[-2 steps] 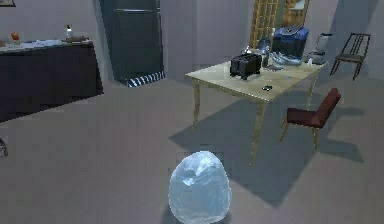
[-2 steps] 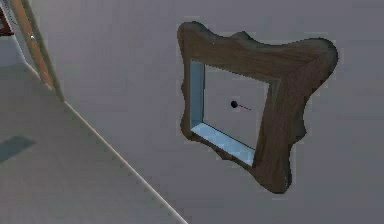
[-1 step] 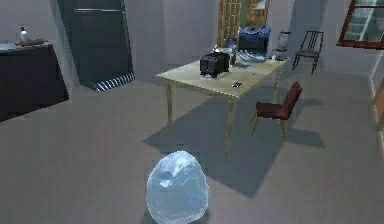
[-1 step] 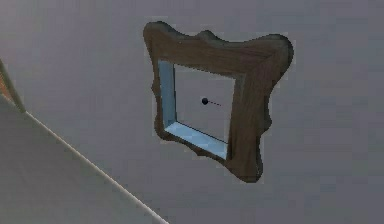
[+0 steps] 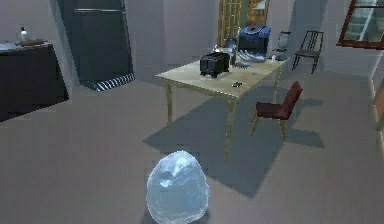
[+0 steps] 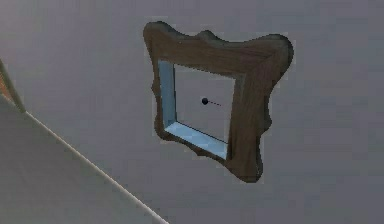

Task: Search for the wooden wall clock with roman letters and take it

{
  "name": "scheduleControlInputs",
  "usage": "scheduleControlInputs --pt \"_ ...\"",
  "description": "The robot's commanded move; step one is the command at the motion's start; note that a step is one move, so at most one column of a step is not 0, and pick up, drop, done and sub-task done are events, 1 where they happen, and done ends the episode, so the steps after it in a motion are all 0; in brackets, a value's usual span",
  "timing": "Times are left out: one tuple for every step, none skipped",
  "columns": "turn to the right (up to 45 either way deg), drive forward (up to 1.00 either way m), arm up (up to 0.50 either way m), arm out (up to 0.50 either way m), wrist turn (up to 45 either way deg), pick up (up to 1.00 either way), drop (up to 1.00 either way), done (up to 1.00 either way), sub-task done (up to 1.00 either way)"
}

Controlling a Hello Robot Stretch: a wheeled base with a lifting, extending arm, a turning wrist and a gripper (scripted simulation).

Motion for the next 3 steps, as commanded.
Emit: scheduleControlInputs --pt "0.0 0.0 0.38 0.0 0.0 0.0 0.0 0.0 0.0" --pt "0.0 0.0 0.0 0.28 0.0 0.0 0.0 0.0 0.0" --pt "0.0 0.0 0.0 0.0 45.0 0.0 0.0 0.0 0.0"
